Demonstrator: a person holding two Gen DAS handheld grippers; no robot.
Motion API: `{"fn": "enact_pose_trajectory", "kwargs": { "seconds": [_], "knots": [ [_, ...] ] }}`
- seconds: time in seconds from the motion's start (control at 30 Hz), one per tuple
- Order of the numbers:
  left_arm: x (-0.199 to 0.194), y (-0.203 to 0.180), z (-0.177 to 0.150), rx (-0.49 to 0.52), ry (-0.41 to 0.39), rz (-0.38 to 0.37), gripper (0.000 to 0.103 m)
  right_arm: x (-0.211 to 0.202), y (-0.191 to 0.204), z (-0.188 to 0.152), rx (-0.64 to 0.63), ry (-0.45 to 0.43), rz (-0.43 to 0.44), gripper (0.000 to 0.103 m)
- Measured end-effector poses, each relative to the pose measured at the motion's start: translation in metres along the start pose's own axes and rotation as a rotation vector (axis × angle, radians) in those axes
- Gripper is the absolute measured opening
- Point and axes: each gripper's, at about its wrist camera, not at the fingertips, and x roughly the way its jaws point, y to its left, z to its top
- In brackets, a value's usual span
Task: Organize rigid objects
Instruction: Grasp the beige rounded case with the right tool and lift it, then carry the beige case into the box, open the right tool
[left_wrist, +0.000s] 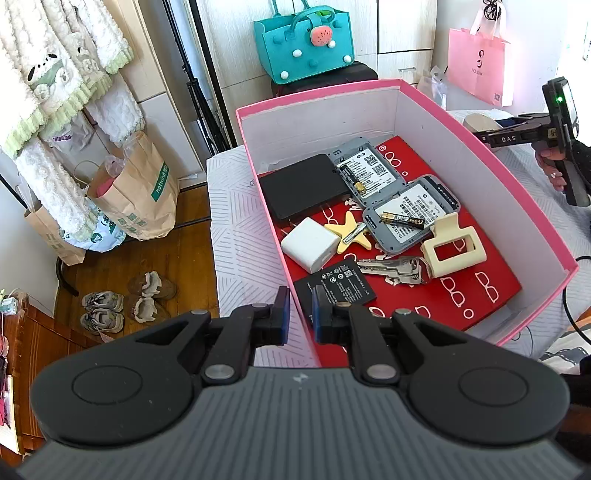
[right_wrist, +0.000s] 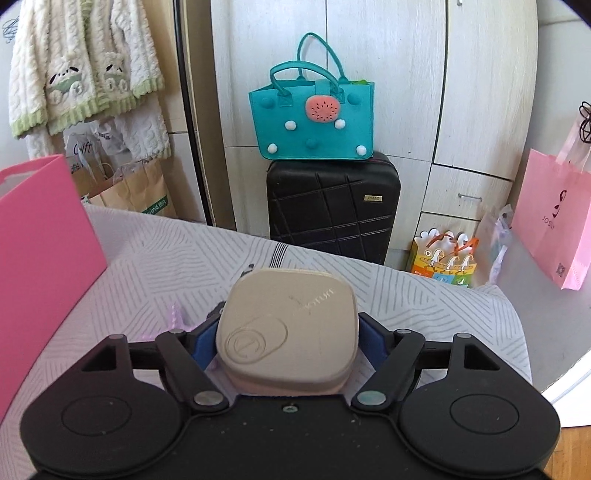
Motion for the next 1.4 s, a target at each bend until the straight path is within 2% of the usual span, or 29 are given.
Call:
{"fn": "enact_pose_trajectory", "kwargs": {
  "seconds": [0.17,0.3,0.5,0.73,0.93,1.03,1.13,1.4],
  "knots": [
    [-0.001,0.003,-0.001,-0.003,0.0,-0.007,0.011,-0.007,0.002,-0.001,0.015,0.021,-0.012,0.079],
    [-0.001,0.003,-0.001,-0.003,-0.003,-0.008,0.011,-0.025,0.006,0.0,0.003,0.0,-0.016,0.079],
    [-0.001,0.003,-0.001,-0.004,-0.004,-0.011,0.011,-0.068,0.025,0.004,-0.032,-0.046,0.027,0.079],
    [-0.001,0.003,0.0,-0.005,-0.012,-0.012,0.011,-0.131,0.076,0.014,-0.057,-0.111,0.241,0.079],
    [0.0,0.004,0.0,-0.007,-0.016,-0.018,0.011,-0.162,0.128,0.024,-0.111,-0.133,0.465,0.079],
    [0.001,0.004,-0.001,-0.006,-0.019,-0.019,0.011,-0.159,0.151,0.031,-0.114,-0.072,0.6,0.079],
    [0.001,0.003,-0.001,-0.01,-0.021,-0.021,0.011,-0.14,0.173,0.035,-0.075,0.029,0.701,0.079],
    [0.001,0.006,-0.002,-0.028,-0.027,-0.035,0.011,-0.086,0.224,0.029,-0.059,0.31,0.844,0.079]
  ]
}}
